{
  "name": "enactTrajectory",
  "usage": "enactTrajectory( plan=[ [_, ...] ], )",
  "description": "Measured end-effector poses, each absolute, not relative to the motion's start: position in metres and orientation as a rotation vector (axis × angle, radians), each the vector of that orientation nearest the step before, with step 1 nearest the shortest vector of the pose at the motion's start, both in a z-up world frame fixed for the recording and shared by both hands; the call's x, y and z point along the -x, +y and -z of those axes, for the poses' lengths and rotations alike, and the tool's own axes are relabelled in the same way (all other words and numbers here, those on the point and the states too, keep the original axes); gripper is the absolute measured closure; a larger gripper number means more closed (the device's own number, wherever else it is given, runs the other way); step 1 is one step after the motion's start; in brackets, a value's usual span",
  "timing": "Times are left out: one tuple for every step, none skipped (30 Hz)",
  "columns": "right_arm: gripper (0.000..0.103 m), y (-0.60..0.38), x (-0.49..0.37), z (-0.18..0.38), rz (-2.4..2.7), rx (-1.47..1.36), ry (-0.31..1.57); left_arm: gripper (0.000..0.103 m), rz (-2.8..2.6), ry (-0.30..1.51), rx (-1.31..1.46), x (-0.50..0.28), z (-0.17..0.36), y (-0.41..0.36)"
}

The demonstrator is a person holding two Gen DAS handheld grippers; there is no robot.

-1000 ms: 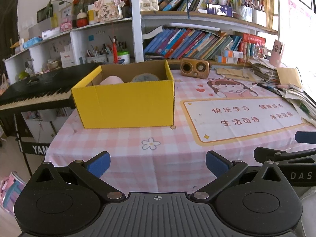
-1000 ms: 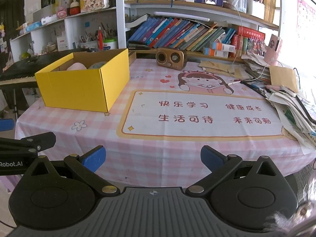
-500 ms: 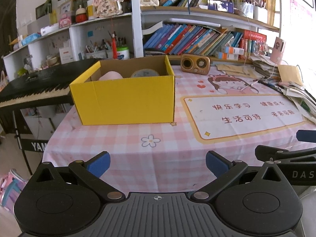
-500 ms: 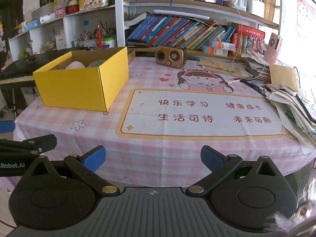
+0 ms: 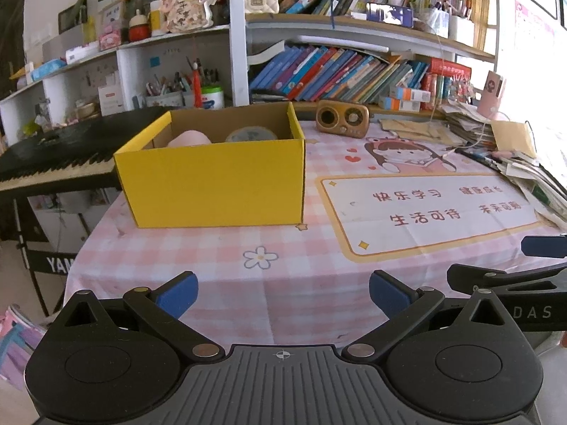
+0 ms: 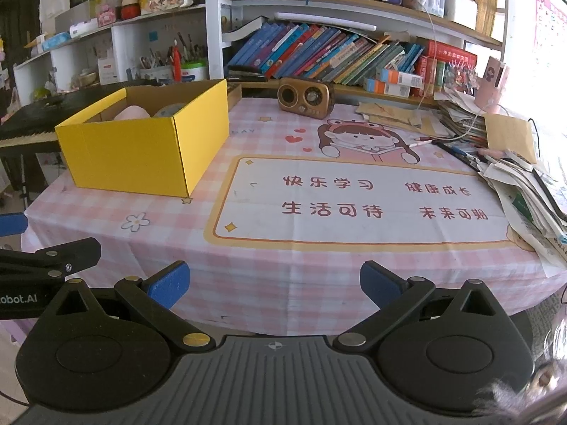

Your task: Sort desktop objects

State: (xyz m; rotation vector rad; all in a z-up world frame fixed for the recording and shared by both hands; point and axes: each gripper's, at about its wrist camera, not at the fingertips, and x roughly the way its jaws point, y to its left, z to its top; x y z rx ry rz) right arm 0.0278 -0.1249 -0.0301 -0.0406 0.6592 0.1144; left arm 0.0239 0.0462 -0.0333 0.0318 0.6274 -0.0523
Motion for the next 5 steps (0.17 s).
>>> enactTrajectory(
  plan=[
    [0.000,-0.125,-0.029,0.030,-0.116,0.042,0.662,0.000,0.048,0.631,-0.031,-0.025,0.034,0.046],
    [0.000,-0.126,-0.031,0.030,-0.117,0.045,0.665,0.000,0.041,0.637,-0.031,-0.028,0.034,0.045],
    [0.000,-0.127,-0.033,0.030,-0.119,0.048,0.669,0.000,0.033,0.644,-0.030,-0.030,0.035,0.045],
    [0.000,-0.127,-0.034,0.030,-0.120,0.051,0.671,0.000,0.025,0.654,-0.026,-0.033,0.037,0.044],
    [0.000,-0.129,-0.037,0.030,-0.121,0.054,0.674,0.000,0.016,0.662,-0.022,-0.036,0.037,0.044]
  ],
)
